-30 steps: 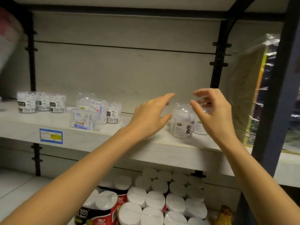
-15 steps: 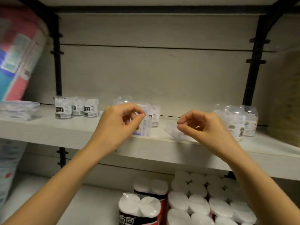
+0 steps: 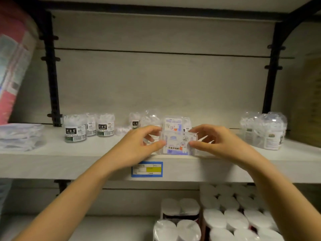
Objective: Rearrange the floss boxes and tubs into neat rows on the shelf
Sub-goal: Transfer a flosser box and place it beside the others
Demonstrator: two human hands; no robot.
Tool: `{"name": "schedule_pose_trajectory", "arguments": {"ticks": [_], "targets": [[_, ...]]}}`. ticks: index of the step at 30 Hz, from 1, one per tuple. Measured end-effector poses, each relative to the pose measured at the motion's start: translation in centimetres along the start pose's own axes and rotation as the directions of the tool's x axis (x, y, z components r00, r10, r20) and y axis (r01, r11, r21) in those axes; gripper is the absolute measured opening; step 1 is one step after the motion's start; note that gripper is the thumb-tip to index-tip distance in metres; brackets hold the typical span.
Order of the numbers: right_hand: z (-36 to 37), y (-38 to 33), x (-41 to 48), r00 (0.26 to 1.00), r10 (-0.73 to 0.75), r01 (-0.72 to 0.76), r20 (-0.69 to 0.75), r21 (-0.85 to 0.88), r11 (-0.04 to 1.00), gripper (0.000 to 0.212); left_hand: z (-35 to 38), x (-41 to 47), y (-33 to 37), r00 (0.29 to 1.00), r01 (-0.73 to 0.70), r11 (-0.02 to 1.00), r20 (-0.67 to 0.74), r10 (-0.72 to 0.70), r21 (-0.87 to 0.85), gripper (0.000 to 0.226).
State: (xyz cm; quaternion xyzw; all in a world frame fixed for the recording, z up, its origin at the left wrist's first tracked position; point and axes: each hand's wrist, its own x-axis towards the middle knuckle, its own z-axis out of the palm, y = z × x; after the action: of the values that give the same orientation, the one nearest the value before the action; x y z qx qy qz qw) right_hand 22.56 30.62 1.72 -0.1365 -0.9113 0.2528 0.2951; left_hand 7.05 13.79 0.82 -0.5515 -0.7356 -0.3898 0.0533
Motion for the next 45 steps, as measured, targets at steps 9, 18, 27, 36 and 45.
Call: {"name": "schedule_pose_trajectory", "arguments": {"ticks": [9,18,27,36,45], "targets": [[0.3,-0.9,1.0,1.0,0.025,-0.029,0.015,0.366,0.93,0.018,-0.8,0.7,0.0,0.994,0.108,0.901,0.039,-0.101,-0.421,0.031],[-0.6,-1.1,5.9,0.973,-0.099,0.087,-0.209,-0.068,0.994,0.029,-3.3,-1.7,-1.7,0.967,0.12,0.833,-0.126,-0.221,-0.54,0.025],[1.3,-1.9,9.7,0.988,-0.151,0.142,0.038,-0.617,0.774,0.045,-5.6,-3.9,-4.0,0.94,0.131,0.828,-0.198,-0.279,-0.546,0.03],[-1.2,-3.6,6.3,0.987,-0.16,0.136,-0.026,-0.401,0.906,0.03,-5.8,-4.5,-3.5,0.934,0.144,0.82,-0.197,-0.298,-0.553,0.029],[-0.3,-3.5,-1.3,0.996,0.08,-0.052,-0.05,0.423,0.905,0.026,-5.0,-5.8,-2.4,0.942,0.085,0.777,-0.203,-0.266,-0.624,0.031]]}}
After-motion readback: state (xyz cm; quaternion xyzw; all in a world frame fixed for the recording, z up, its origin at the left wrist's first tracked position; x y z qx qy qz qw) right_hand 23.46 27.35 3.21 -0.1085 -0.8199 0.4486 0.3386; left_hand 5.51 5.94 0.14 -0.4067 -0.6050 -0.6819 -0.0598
